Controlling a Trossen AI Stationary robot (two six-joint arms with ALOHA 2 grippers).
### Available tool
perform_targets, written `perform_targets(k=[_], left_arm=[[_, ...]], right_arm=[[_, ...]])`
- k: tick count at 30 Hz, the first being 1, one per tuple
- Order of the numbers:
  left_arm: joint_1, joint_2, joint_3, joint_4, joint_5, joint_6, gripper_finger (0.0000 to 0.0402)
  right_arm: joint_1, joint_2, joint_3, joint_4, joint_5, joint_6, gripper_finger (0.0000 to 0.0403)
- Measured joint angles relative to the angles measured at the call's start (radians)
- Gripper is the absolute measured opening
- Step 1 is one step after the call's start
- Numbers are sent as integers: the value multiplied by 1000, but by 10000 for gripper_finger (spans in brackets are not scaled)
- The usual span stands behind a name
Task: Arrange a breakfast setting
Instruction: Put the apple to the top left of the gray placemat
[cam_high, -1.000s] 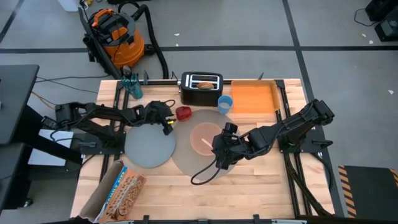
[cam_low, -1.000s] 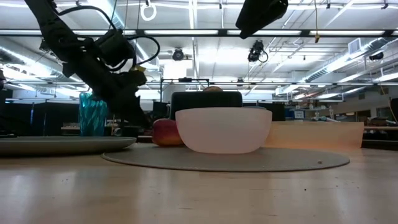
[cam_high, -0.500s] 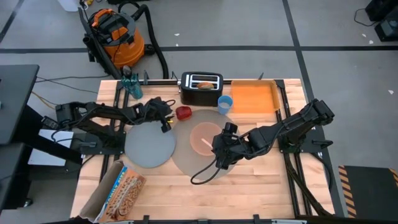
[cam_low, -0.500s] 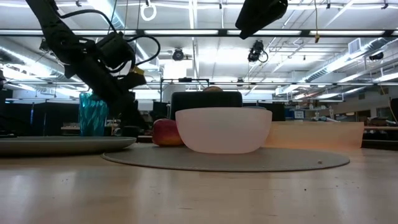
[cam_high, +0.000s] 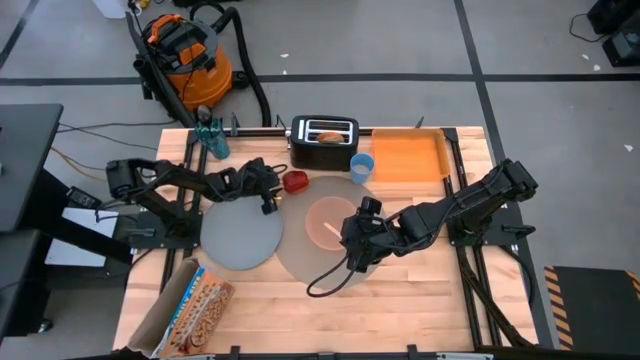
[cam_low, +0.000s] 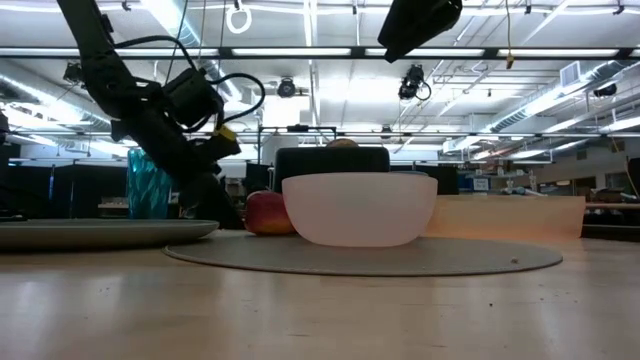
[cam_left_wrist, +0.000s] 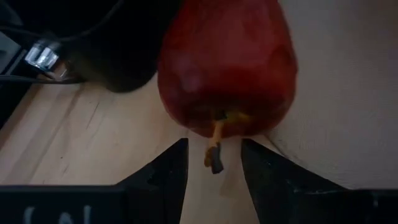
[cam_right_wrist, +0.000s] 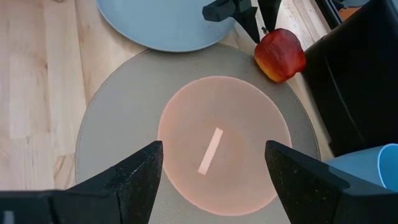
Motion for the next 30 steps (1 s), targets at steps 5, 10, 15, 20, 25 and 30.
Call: perform_targets(k=[5,10,15,20,25,30], left_arm=[[-3,-1,0,0,-10,-14,145],[-3,-1,0,-9,-11,-21,88],[-3,-5,0,-4,-12,-22,17],[-14,-17,-1,-14,-12,-54,20],[-78,-98,56,-178,-13,-99,16],[-126,-143,269,-531,-55,-159,16]], right_arm=[[0,0,0,5,0,0,291],[0,0,0,13,0,0,291],[0,0,0,18,0,0,291],[0,0,0,18,0,-1,291],[0,0,0,18,-1,-37,291],[-10,0,0,18,-7,-44,291]])
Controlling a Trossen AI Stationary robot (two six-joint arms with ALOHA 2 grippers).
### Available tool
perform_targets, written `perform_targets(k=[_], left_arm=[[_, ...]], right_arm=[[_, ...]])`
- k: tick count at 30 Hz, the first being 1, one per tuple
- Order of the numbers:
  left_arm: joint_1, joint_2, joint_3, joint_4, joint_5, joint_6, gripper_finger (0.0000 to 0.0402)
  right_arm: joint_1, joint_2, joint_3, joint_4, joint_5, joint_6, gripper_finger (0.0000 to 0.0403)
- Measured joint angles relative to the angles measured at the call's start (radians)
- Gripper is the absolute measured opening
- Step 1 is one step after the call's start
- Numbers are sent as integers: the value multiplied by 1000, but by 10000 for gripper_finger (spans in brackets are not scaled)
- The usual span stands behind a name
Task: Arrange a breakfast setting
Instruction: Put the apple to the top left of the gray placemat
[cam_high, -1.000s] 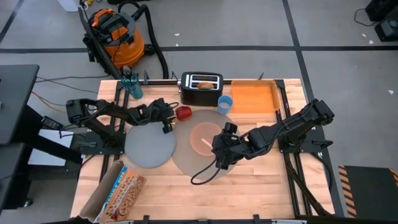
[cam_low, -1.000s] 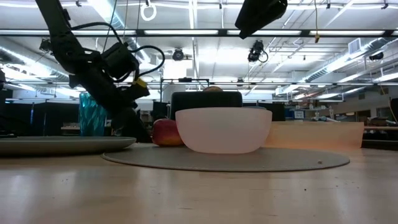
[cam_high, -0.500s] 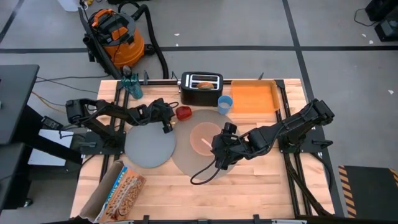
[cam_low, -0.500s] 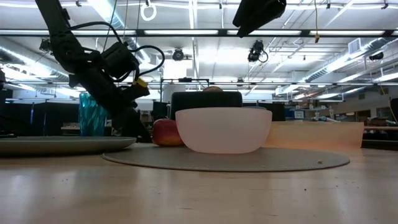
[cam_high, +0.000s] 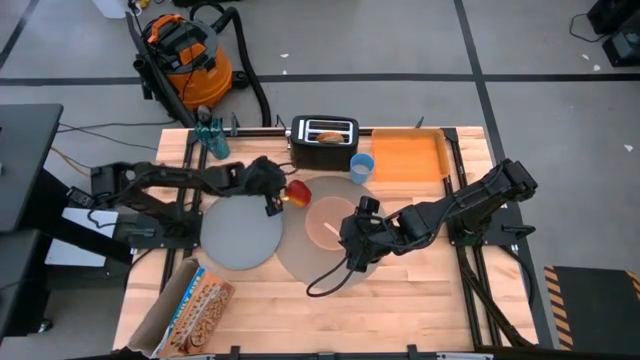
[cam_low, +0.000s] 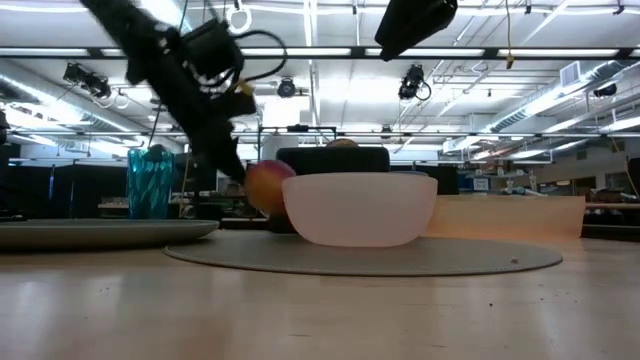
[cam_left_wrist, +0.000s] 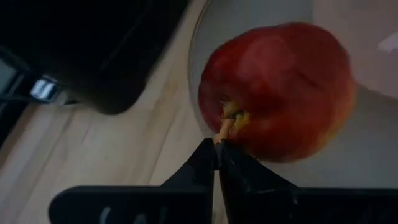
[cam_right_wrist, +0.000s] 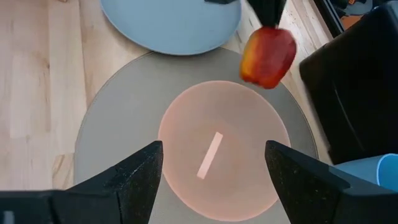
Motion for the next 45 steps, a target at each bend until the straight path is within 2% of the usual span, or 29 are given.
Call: perform_targets(k=[4,7,11,16,23,28,36,45], left_arm=[[-2,17,202,-310,-9,-44,16],[-2,37,304,-492,-10,-52,16],[-2,77,411,-637,-9,-48,16],[-21,196,556,-784,-32,-8,16],[-60,365,694,-895,-53,80,16],[-97,443,751,-928,-139,148,16],[-118,474,814,-967,-158,260,16],[-94,517,814,-982,-160,271,18]], right_arm=[[-3,0,0,1,0,0,291],[-2,0,0,1,0,0,291],[-3,0,0,1,2,-4,291],[-5,1,0,6,4,-24,291],[-3,1,0,7,7,-24,291],[1,1,0,7,7,-22,291],[1,1,0,10,7,-19,291],[1,0,0,28,7,-16,291]])
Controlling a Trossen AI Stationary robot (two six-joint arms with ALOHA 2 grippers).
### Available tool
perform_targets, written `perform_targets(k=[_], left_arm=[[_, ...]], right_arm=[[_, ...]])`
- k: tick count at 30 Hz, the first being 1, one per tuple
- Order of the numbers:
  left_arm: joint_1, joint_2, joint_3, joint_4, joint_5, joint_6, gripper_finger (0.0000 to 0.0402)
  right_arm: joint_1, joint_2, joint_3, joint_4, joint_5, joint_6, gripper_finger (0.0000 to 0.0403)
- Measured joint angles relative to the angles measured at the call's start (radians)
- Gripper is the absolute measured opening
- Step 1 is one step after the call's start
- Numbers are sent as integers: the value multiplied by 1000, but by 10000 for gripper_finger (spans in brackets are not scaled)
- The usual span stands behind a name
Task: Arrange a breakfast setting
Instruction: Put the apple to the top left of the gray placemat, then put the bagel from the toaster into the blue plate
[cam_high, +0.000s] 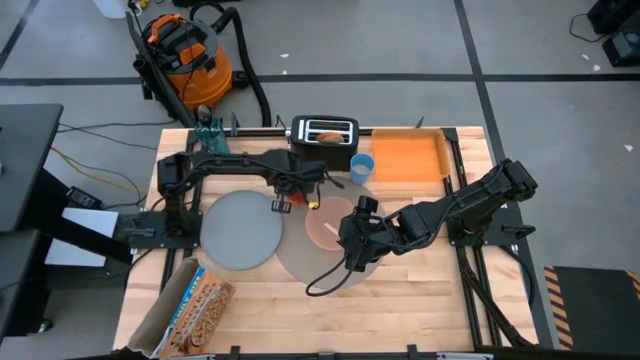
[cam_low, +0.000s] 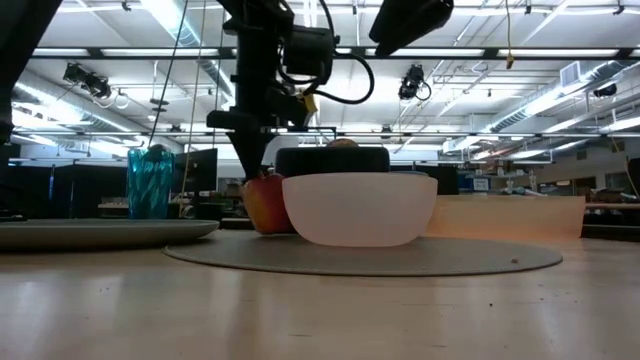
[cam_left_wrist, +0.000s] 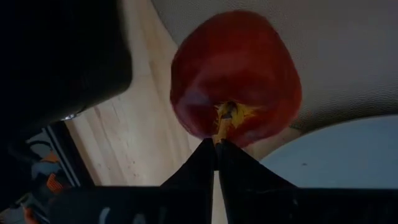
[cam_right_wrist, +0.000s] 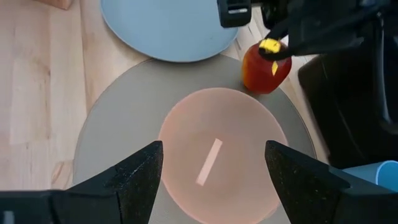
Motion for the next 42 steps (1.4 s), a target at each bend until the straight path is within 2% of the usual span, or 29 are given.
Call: perform_targets(k=[5,29,33,42], left_arm=[[-1,5,0,14,2,1,34],[-2,8,0,24,-6,-52,44],[-3,-4,-1,13,-10,-52,70],[-2,-130,-1,-23,-13,-59,168]], right_arm=[[0,0,0,22,0,-6,291],[0,0,0,30,-1,-57,291],[0,0,0,22,-1,-63,291],[-6,-9,0,-4,-40,-101,291]])
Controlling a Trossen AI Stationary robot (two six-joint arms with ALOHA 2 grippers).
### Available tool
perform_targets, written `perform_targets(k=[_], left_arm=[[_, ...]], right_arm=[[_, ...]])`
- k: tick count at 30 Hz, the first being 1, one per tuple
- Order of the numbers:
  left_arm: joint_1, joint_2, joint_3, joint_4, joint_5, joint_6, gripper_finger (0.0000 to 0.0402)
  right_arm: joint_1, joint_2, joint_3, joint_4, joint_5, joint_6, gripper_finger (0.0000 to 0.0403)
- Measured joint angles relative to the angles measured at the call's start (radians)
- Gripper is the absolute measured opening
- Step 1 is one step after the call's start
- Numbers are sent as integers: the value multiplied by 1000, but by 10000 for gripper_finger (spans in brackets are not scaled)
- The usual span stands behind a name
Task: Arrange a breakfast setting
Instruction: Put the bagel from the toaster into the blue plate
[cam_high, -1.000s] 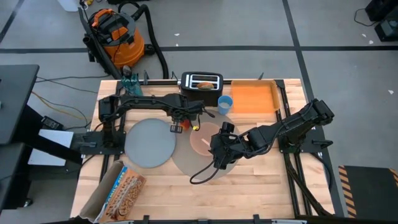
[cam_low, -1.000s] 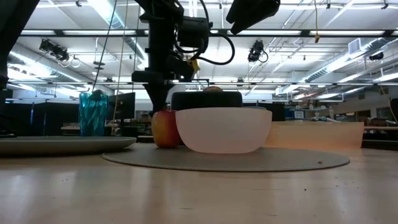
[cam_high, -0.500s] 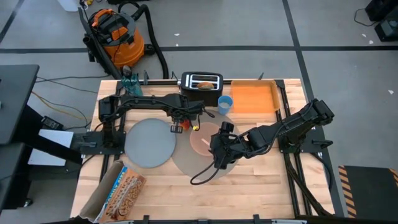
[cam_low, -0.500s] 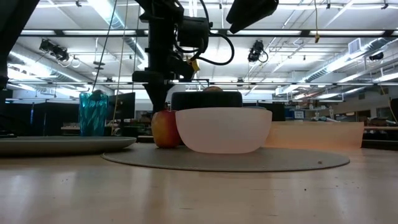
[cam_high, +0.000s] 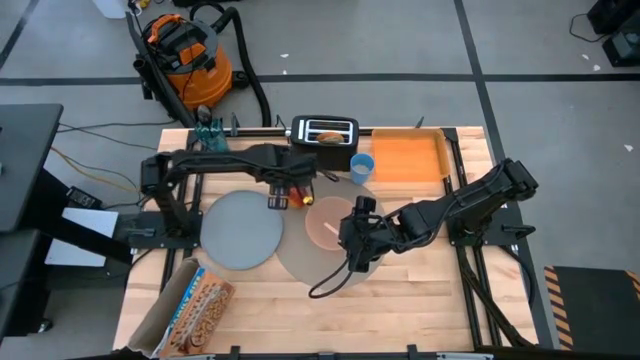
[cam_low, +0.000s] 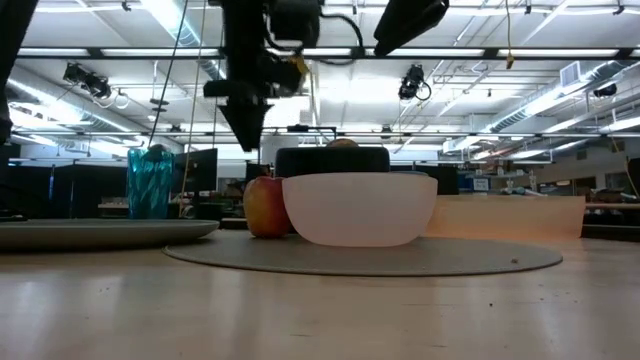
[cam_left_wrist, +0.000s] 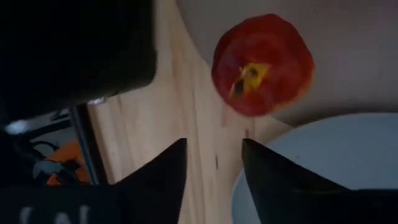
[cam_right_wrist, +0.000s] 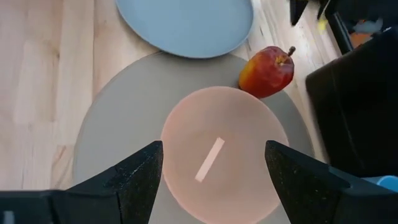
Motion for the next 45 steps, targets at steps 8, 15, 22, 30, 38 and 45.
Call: perform_targets(k=[8,15,22,30,38,45], left_arm=[[-1,-224,-9,-49,74,-171,185],[-51,-505,-204,216,184,-206,181],[-166,-730,-447,362,187,-336,181],[-357,-812,-593,424,153,-431,180],[-460,-816,-685,399,112,-600,180],[-532,-816,-768,493,71,-640,180]], right_arm=[[-17,-73,0,20,14,-117,291],[-41,-120,1,51,14,-230,283],[-108,-109,2,89,74,-368,258],[-321,-110,2,355,-93,-596,276],[-611,-110,2,418,-217,-670,309],[-861,-69,-77,518,-517,-698,283]])
